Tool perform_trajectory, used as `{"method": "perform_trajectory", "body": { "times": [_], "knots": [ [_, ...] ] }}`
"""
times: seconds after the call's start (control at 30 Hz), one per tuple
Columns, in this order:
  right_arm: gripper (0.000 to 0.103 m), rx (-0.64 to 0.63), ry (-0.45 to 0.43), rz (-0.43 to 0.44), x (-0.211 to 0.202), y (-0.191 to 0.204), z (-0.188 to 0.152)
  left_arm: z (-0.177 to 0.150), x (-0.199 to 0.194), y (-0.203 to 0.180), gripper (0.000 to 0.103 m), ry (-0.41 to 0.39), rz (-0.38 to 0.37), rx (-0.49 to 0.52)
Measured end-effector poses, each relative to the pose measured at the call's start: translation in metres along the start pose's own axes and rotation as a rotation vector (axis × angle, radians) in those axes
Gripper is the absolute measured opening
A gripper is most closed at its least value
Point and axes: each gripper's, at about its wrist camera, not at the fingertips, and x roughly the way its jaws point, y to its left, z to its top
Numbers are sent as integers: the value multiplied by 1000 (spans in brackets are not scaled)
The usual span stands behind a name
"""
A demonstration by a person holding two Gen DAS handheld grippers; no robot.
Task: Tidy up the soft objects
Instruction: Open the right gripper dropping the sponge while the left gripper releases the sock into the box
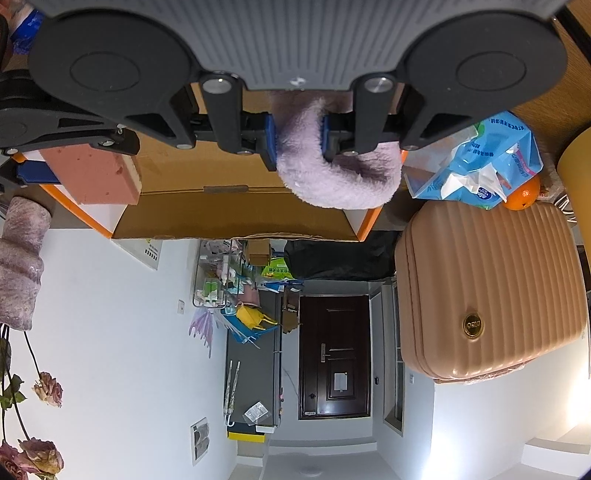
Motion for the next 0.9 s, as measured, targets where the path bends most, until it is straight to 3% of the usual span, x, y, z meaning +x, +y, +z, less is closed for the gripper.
{"method": "perform_trajectory", "body": {
  "times": [0.03, 0.13, 0.2, 0.3, 0.4, 0.9],
  "knots": [
    [85, 4, -1, 1, 0, -1, 0, 0, 0, 0, 28, -2, 6, -2],
    [94, 20, -9, 3, -2, -5, 0, 0, -1, 2, 47, -3, 8, -18],
    [97, 28, -10, 3, -2, -6, -1, 0, -2, 3, 75, -12, 25, -27],
    [100, 29, -7, 2, -1, -6, -1, -1, -8, 4, 103, -47, 60, -35],
    [100, 28, -9, 1, -1, -5, -1, -1, -12, 3, 103, -73, 81, -37],
    [101, 35, -13, 2, -1, -7, -2, 0, -9, 9, 103, -42, 85, -60]
  ]
}}
